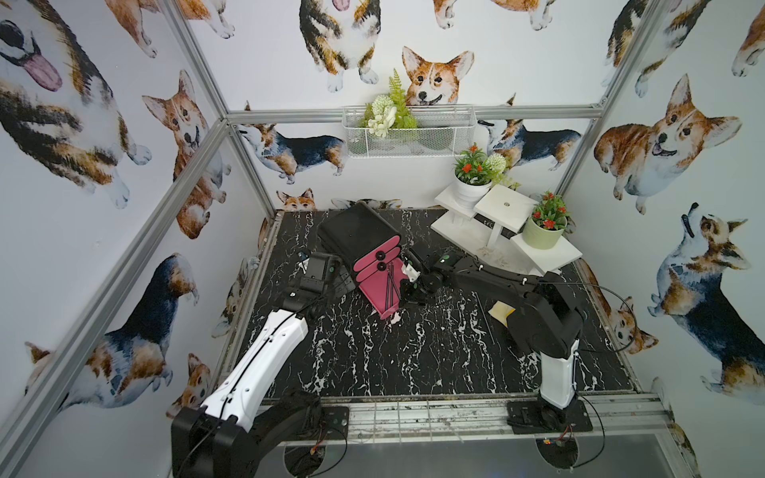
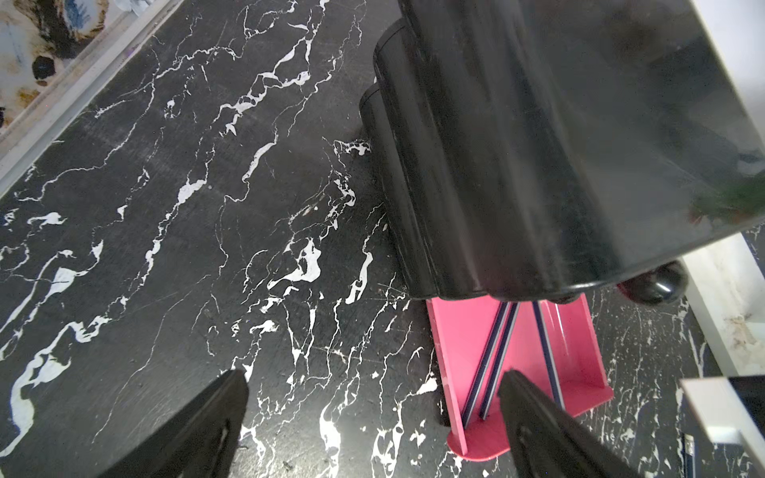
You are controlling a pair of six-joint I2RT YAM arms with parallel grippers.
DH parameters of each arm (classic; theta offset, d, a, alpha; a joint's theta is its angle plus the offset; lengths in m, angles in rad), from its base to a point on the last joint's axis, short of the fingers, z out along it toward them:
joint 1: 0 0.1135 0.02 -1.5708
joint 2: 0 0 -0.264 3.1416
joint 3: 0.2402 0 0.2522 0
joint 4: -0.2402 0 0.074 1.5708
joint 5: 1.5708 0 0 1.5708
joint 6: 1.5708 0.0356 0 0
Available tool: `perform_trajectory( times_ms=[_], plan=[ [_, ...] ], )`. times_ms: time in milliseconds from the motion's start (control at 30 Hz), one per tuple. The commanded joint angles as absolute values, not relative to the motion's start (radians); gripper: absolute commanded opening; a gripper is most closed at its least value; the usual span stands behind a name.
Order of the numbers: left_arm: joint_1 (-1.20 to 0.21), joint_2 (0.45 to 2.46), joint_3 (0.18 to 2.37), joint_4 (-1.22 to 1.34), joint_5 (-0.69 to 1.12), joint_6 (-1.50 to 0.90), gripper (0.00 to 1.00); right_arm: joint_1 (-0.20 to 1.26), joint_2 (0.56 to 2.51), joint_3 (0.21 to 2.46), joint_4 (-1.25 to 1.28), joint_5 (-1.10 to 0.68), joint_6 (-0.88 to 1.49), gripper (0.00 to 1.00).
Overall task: Please place the pencils in the drawer according to their color
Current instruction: Adjust the pencil in the drawer.
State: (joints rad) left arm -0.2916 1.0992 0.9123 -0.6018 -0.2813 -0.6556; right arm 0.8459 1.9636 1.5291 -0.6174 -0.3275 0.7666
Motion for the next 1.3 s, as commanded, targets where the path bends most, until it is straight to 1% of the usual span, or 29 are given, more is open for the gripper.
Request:
perform_trajectory(
  times_ms=[0,200,367,400,533,600,700,833,967,1167,1267],
  plan=[
    [-0.288,1.097,0.917,-0.595,-0.283,-0.638,1.0,0.848,1.997,1.58,-0.576,-0.248,0.834,0.0],
    [-0.287,1.091,0.914,-0.595,-0.283,-0.634,1.0,0.848,2.089,1.699,-0.595,-0.19,0.847,0.0],
    [-0.283,1.086,0.908,-0.593,-0.285,-0.634,1.0,0.85,2.115,1.711,-0.534,-0.155,0.873,0.0],
    [-0.282,1.087,0.906,-0.591,-0.284,-0.634,1.0,0.85,2.117,1.706,-0.51,-0.156,0.88,0.03],
    [-0.282,1.088,0.904,-0.589,-0.283,-0.635,1.0,0.862,2.135,1.712,-0.466,-0.18,0.887,0.3],
    [-0.282,1.088,0.902,-0.588,-0.282,-0.635,1.0,0.869,2.141,1.717,-0.457,-0.195,0.877,0.38],
    [-0.281,1.088,0.903,-0.588,-0.282,-0.638,1.0,0.874,2.137,1.716,-0.469,-0.199,0.871,0.43],
    [-0.281,1.085,0.902,-0.588,-0.282,-0.639,1.0,0.874,2.085,1.672,-0.491,-0.174,0.851,0.42],
    [-0.281,1.082,0.903,-0.586,-0.284,-0.64,1.0,0.868,1.969,1.589,-0.569,-0.089,0.8,0.43],
    [-0.279,1.08,0.897,-0.569,-0.285,-0.647,1.0,0.809,1.75,1.347,-0.732,0.037,0.68,0.42],
    [-0.279,1.083,0.898,-0.565,-0.283,-0.652,1.0,0.728,1.656,1.191,-0.776,0.039,0.661,0.4]
  ],
)
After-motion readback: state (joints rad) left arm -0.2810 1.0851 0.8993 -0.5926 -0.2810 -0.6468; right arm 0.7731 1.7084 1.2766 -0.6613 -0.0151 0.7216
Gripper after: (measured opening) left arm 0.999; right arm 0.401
